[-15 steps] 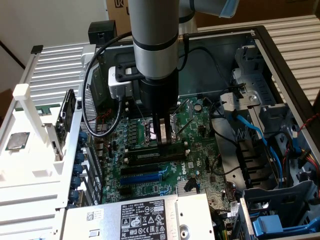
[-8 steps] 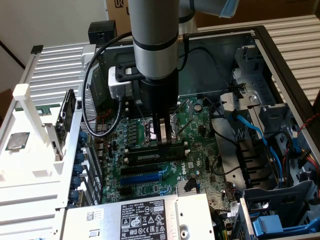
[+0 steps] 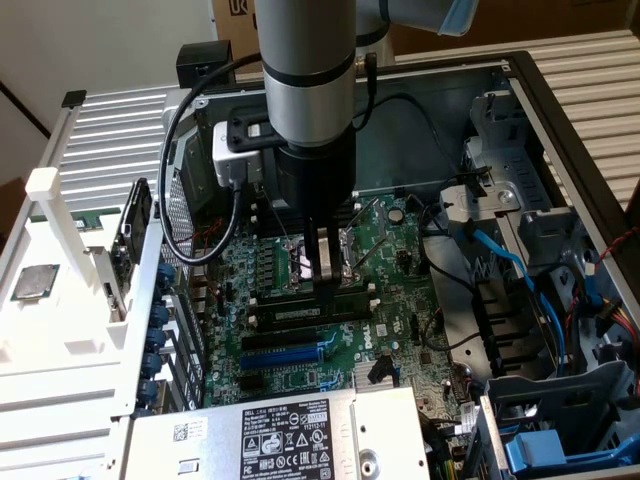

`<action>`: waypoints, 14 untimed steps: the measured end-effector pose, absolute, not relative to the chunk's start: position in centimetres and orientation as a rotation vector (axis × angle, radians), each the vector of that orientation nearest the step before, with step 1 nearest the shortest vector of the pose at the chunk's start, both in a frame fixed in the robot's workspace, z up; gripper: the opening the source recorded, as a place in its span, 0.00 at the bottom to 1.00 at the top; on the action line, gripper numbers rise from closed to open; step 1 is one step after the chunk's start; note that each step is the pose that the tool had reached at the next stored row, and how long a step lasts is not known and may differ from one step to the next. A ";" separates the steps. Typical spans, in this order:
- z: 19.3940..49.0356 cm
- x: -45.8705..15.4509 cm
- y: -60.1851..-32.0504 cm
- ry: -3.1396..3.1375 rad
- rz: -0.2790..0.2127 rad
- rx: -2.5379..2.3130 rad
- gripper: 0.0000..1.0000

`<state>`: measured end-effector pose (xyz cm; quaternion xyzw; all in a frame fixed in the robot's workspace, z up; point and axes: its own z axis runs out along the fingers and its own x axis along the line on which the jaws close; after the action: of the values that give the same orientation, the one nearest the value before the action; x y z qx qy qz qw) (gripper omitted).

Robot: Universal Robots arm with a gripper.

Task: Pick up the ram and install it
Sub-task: 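Insert the ram into the slot, then press down the ram until it locks into place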

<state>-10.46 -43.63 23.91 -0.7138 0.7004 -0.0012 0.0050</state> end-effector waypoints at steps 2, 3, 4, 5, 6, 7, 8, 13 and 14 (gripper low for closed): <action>23.9 -10.5 -43.6 2.193 -0.004 -2.235 0.20; 23.9 -10.5 -43.6 2.194 -0.004 -2.235 0.20; 23.9 -10.5 -43.6 2.193 -0.004 -2.235 0.20; 23.9 -10.5 -43.6 2.194 -0.004 -2.235 0.20; 23.9 -10.5 -43.6 2.193 -0.004 -2.235 0.20; 23.9 -10.5 -43.6 2.193 -0.004 -2.235 0.20; 23.9 -10.5 -43.6 2.193 -0.004 -2.235 0.20; 23.9 -10.5 -43.6 2.193 -0.004 -2.235 0.18; 23.9 -10.5 -43.6 2.194 -0.004 -2.235 0.11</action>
<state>-10.46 -43.63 23.92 -0.7138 0.7004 -0.0012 0.0049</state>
